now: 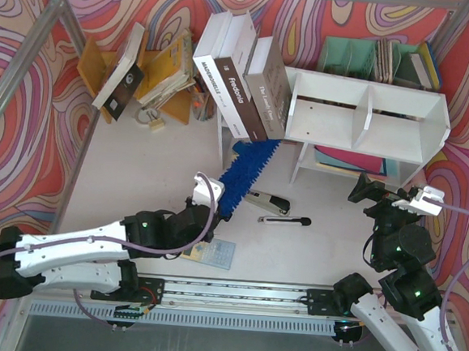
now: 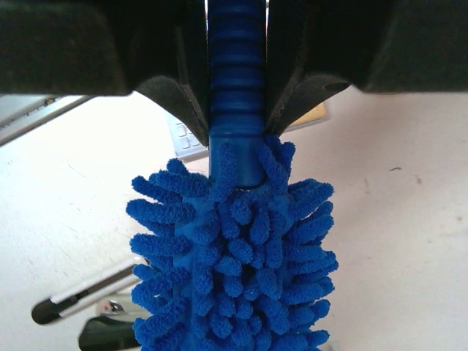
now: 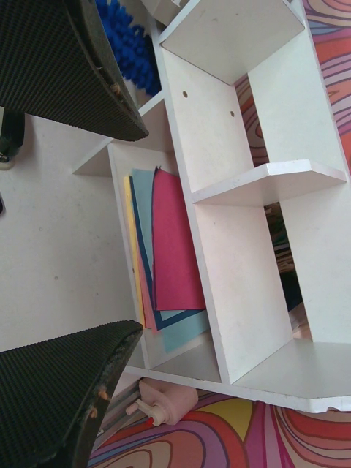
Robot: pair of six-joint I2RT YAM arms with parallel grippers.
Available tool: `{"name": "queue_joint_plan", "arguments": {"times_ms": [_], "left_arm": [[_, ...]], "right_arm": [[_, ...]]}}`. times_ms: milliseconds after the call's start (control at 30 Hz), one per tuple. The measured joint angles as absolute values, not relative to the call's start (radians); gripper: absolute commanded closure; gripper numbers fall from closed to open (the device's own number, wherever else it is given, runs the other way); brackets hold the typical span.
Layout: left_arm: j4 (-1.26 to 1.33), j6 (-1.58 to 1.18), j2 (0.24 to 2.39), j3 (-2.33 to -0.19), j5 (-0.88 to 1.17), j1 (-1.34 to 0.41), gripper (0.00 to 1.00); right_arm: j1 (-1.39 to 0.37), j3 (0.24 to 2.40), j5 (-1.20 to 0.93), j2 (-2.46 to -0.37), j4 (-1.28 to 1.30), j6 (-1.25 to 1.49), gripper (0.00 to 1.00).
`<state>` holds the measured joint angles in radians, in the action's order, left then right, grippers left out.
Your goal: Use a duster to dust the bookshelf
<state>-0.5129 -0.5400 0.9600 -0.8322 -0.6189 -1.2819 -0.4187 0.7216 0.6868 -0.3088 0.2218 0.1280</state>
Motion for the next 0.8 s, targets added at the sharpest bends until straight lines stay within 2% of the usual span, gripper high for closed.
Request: {"name": "queue_joint_plan", "arguments": {"times_ms": [367, 800], "left_arm": [[-0.514, -0.528, 1.082, -0.874, -0.475, -1.293, 1.0], [-0.89, -0.625, 0.805, -0.967, -0.396, -1.366, 1.0]], "right_arm": [[-0.419, 0.722, 0.687, -0.309, 0.222, 0.128, 0.01], [-0.419, 0.722, 0.688, -0.309, 0.221, 0.128, 0.01]]}}
